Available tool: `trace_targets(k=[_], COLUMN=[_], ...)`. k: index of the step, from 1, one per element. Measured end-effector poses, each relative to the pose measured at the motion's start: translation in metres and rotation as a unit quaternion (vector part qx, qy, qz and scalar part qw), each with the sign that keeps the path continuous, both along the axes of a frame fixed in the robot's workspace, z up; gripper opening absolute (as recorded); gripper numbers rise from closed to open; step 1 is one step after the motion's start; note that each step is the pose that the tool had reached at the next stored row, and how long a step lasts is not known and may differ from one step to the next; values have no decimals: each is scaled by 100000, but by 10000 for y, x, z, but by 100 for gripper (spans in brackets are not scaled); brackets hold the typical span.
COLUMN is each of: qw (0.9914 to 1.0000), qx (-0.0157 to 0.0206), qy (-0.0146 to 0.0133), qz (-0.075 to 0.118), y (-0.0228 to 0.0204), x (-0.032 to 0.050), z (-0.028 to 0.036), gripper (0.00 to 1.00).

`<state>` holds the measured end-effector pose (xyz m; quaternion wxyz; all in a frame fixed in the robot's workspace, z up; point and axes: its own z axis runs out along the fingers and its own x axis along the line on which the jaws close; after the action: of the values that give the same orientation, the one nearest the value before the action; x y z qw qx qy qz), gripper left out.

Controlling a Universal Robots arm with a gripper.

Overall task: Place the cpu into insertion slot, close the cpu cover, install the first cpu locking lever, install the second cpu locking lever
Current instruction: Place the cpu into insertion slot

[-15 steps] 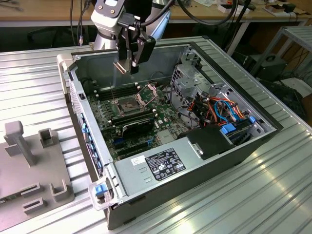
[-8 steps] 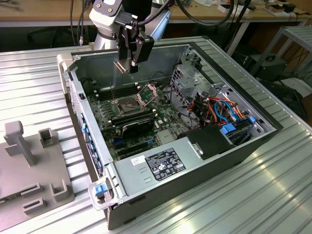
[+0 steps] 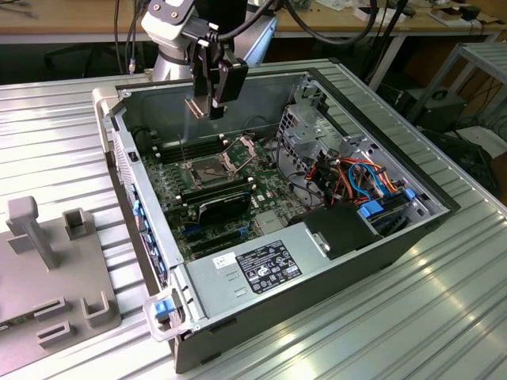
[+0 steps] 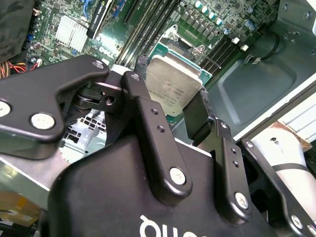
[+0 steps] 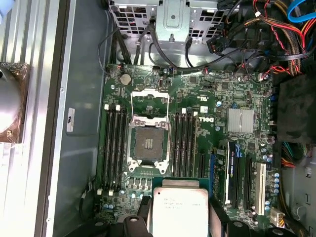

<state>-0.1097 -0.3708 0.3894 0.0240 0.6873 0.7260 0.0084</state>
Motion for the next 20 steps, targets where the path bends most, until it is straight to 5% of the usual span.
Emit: trace_targets(k=[10, 20], qw=[100000, 99887], qx=[5, 3], qy=[1, -1], qz=[-241, -4762], y=[0, 6], x=[1, 7], z=[0, -1], gripper=[55, 55])
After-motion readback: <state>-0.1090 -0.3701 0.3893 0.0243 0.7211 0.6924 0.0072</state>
